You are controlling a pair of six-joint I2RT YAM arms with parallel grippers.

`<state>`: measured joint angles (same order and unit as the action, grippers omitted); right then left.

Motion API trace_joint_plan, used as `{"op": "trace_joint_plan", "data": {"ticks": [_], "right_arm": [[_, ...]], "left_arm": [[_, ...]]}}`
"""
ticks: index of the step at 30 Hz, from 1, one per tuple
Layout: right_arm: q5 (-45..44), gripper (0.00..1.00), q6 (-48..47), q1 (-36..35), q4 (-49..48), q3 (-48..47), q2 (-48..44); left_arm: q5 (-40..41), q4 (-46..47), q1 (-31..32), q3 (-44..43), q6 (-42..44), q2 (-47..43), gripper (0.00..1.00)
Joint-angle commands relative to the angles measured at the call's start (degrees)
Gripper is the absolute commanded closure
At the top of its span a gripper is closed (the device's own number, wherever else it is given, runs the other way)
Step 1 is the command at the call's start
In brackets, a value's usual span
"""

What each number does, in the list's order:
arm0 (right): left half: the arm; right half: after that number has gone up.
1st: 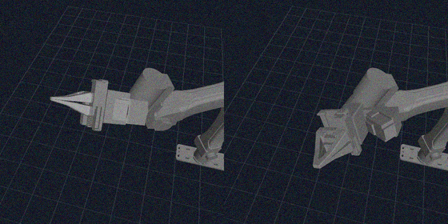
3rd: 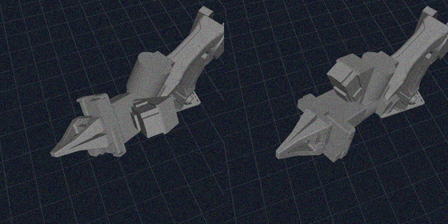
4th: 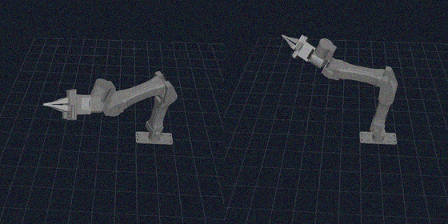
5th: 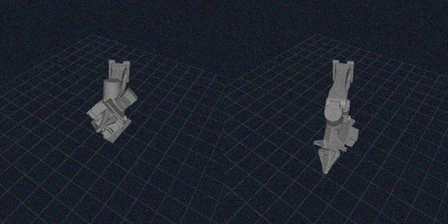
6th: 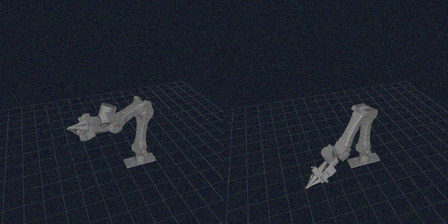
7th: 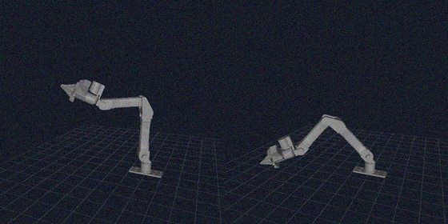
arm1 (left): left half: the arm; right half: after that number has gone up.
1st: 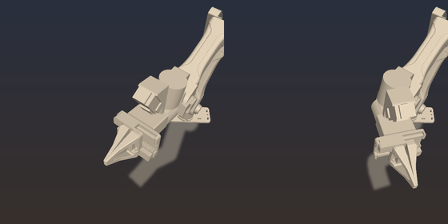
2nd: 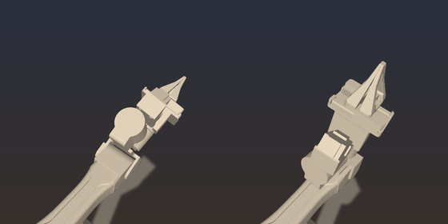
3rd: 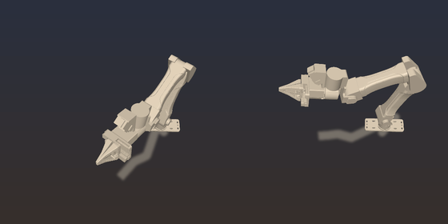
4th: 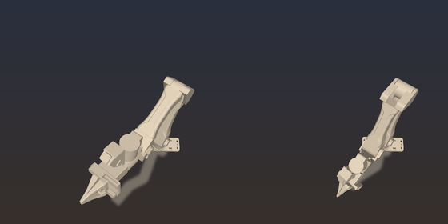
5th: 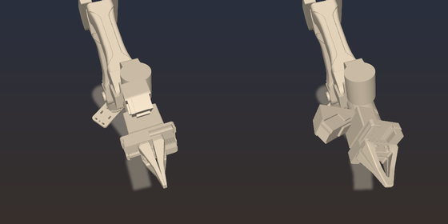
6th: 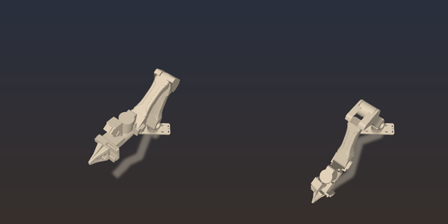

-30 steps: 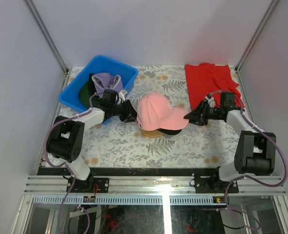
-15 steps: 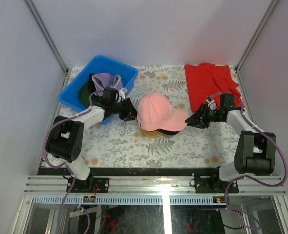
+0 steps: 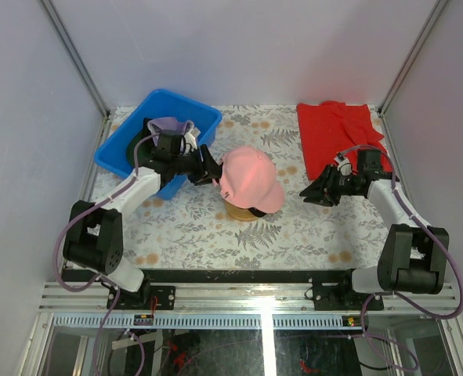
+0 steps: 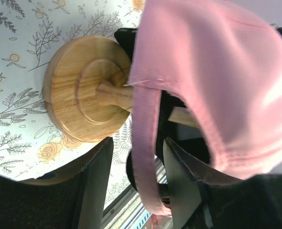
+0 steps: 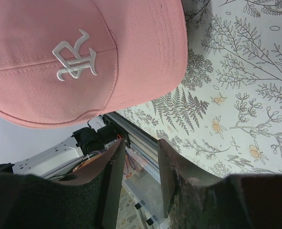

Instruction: Stack the hats

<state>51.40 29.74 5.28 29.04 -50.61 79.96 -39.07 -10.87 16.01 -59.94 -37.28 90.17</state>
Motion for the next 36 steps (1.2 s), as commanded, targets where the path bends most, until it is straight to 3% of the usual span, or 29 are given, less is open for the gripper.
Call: {"op": "trace_joint_plan", "data": {"ticks": [1, 14, 25, 29, 36], "right_arm": [[-1.34, 0.60, -1.33, -0.27, 2.74, -2.61, -2.34], [-0.33, 0.60, -1.38, -0.27, 3.31, -2.78, -4.01], [-0.16, 0.58, -1.63, -0.27, 4.54, -3.19, -5.78], [-0.07, 0.53, -1.00, -0.27, 4.41, -3.37, -7.21], [-0.60, 0.23, 0.81, -0.28, 3.32, -4.07, -11.18]], "left_arm": [[-0.29, -1.59, -0.61, -1.75, -0.55, -3.08, 0.54], [0.43, -3.84, -1.83, -3.11, -1.35, -6.80, 0.50], [2.61, -10.07, -9.55, -3.41, 2.35, -9.58, 0.50], [8.78, -14.58, -13.86, -7.48, 4.09, -9.37, 0.49], [16.09, -15.94, -22.44, -13.30, 2.31, -3.56, 0.47]]}}
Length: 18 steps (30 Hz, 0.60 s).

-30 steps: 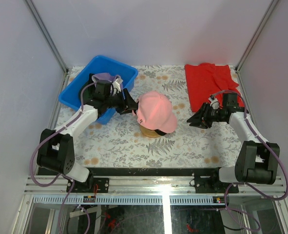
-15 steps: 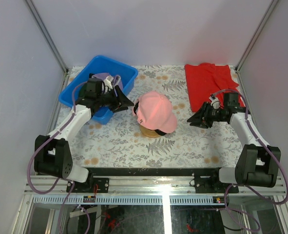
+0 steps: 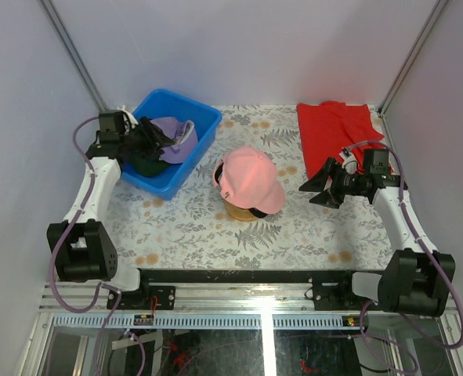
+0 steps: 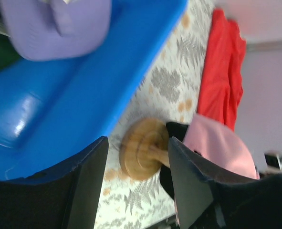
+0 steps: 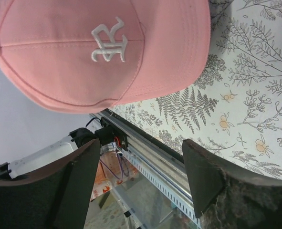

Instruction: Stack the hats

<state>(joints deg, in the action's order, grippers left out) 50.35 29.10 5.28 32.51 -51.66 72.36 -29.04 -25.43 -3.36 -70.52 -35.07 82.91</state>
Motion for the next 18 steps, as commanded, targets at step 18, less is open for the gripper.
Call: {"op": "trace_joint_plan", "data": {"ticks": [18], "right_arm": [[-0.75, 0.17, 4.27, -0.27, -1.60, -4.42, -6.18]], "left_arm": [[16.97, 0.45, -3.95, -16.14, 4.72, 25.35, 0.48]]}}
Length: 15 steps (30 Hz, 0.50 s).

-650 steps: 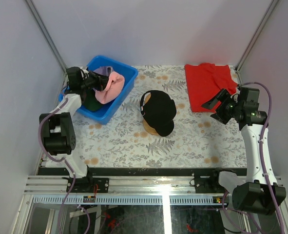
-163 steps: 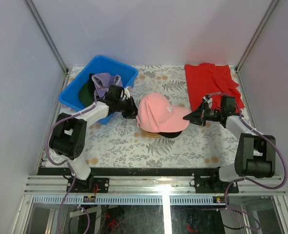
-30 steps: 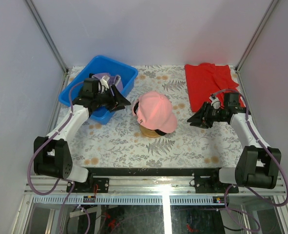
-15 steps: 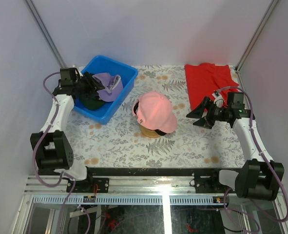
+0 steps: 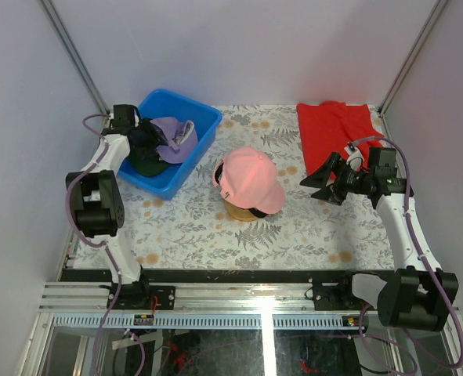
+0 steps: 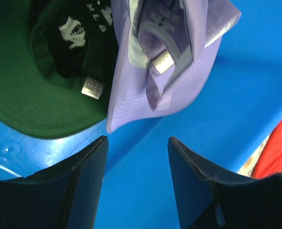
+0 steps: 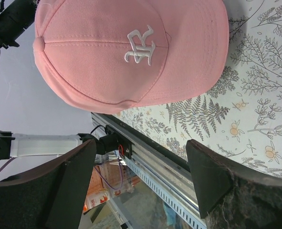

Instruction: Stack the hats

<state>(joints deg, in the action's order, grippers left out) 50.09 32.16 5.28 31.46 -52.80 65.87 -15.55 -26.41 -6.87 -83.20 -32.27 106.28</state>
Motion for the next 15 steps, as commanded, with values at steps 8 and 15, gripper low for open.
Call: {"op": "trace_joint_plan", "data": {"ticks": [8, 15], "right_arm": [[-1.76, 0.17, 1.58, -0.27, -0.43, -5.24, 2.36], [-2.42, 0.17, 3.71, -0.23, -1.68, -5.35, 3.04]], "left_arm": [[5.12, 1.84, -0.70, -9.04, 2.80, 9.67, 0.48], [6.57, 1.09, -0.84, -16.38, 2.96, 15.70, 0.54]]}}
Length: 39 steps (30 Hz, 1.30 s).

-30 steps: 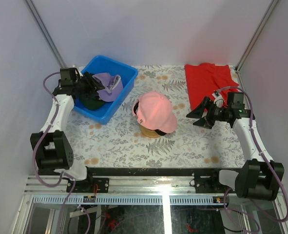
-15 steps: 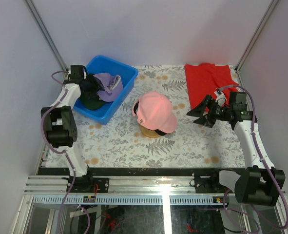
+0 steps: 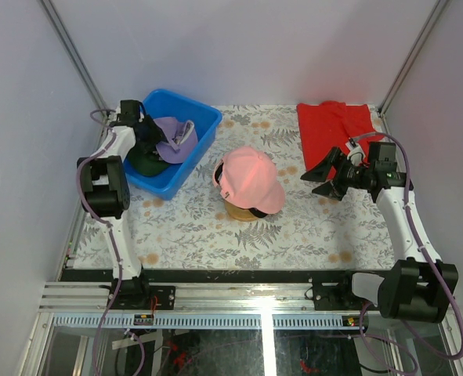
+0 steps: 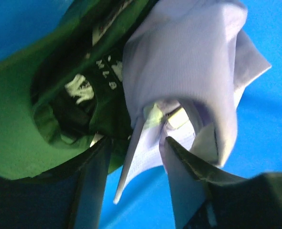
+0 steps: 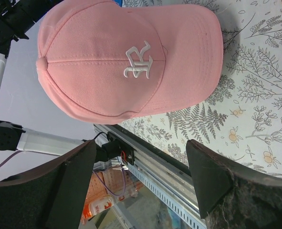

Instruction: Stack the hats

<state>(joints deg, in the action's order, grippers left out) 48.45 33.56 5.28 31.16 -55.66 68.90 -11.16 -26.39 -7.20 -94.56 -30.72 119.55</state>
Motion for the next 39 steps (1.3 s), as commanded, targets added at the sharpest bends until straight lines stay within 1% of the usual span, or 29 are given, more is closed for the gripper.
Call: {"op": "trace_joint_plan", "data": {"ticks": [1, 2, 6, 8, 10, 14, 16, 20, 26, 29, 31, 36, 39], "right_arm": [[-0.92, 0.17, 2.71, -0.26, -1.73, -2.49, -0.07], [-0.94, 0.17, 2.84, -0.31, -1.95, -2.73, -0.27], [-1.99, 0.17, 2.09, -0.31, -2.23, -4.93, -1.95], [-2.54, 0.18, 1.64, -0.32, -2.51, -6.83, -2.91], [-2.84, 0.18, 1.47, -0.43, -3.34, -8.66, -4.08], [-4.15, 0.18, 1.13, -1.74, -5.68, -12.21, -6.49], [-6.16, 0.18, 0.27, -4.72, -6.55, -14.38, -7.29], [-15.08, 0.19, -4.49, -15.25, -4.98, -21.61, -6.34], [-29.21, 0.20, -12.29, -31.81, -0.25, -31.96, -1.54], [-37.86, 0.19, -16.92, -42.01, 0.83, -35.52, 0.88], [-43.63, 0.17, -20.80, -48.83, 1.37, -37.72, 2.91], [-60.85, 0.15, -31.47, -65.11, 2.31, -43.11, 9.15], [-75.71, 0.10, -41.58, -75.65, 0.57, -44.88, 13.54]], "left_arm": [[2.10, 0.56, -0.51, -6.34, 1.51, 3.50, 0.57], [2.02, 0.09, -0.46, -7.59, 1.46, 4.43, 0.62], [0.09, -1.64, -0.52, -10.96, 1.49, 6.12, 0.87], [-1.12, -2.31, -0.53, -11.23, 1.81, 4.74, 0.96], [-1.43, -3.56, -0.49, -11.24, 2.45, 2.52, 1.00], [-2.39, -7.96, -0.65, -11.90, 3.80, -3.25, 1.00], [-2.73, -11.40, -0.92, -12.52, 4.04, -6.66, 1.00], [-7.02, -16.30, -2.26, -13.01, 1.85, -12.22, 1.00], [-12.76, -22.02, -2.64, -12.76, -1.39, -20.97, 1.00], [-17.54, -23.42, -2.42, -10.17, -4.43, -25.70, 1.00], [-19.30, -24.19, -2.46, -7.76, -5.37, -29.19, 1.00], [-22.11, -30.98, -2.40, -5.25, -4.90, -34.85, 1.00], [-24.75, -33.03, -2.40, -3.04, -5.80, -38.21, 1.00]]}}
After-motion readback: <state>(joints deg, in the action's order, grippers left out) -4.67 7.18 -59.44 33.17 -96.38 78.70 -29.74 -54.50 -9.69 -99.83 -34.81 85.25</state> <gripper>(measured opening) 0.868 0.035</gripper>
